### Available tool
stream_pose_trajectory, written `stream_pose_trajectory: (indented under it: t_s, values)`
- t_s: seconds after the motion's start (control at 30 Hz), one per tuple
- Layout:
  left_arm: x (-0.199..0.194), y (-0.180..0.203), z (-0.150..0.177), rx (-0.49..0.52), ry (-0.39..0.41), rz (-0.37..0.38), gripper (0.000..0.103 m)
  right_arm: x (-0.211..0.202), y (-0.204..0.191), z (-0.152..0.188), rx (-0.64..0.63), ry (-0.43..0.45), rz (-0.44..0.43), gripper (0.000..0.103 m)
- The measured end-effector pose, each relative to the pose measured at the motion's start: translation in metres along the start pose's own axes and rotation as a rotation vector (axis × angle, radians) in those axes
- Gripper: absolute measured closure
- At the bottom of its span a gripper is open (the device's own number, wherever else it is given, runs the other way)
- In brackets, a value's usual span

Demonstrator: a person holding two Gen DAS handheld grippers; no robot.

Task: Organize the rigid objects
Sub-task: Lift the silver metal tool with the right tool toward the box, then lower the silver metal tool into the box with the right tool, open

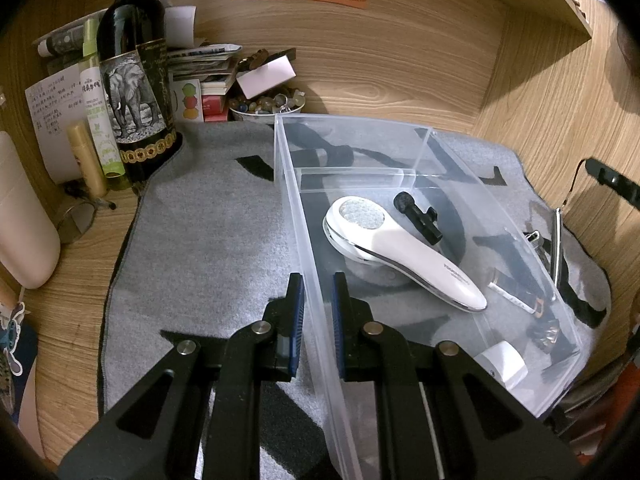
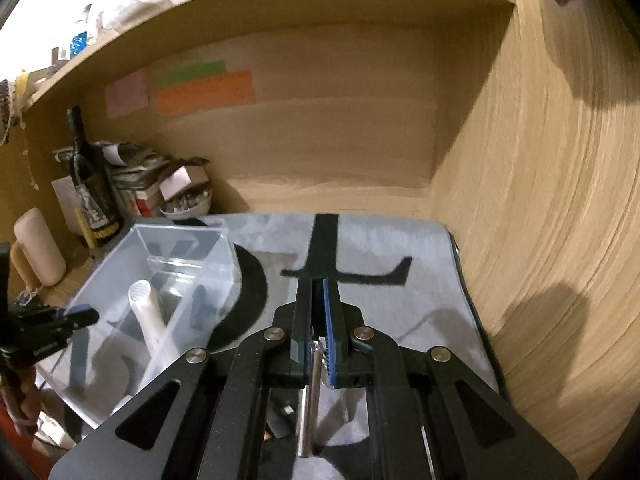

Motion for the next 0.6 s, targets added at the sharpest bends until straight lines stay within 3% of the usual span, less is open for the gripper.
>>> stream_pose_trajectory:
  t_s: [0.6]
  values:
    - [-0.001, 0.0, 0.0, -0.007, 0.004, 0.006, 0.091, -0.024, -0.096, -0.05, -0.124, 0.148, -0.179, 0.098]
Point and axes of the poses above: each gripper's, at about its wrist camera, not at the fingertips, and x roughly the way its jaws point, y to its right, z to its underside, the point moved 10 cm from there along x, roughly the way its jaws point, and after that the axes turned 8 degrees about x, right-handed, at the moved point
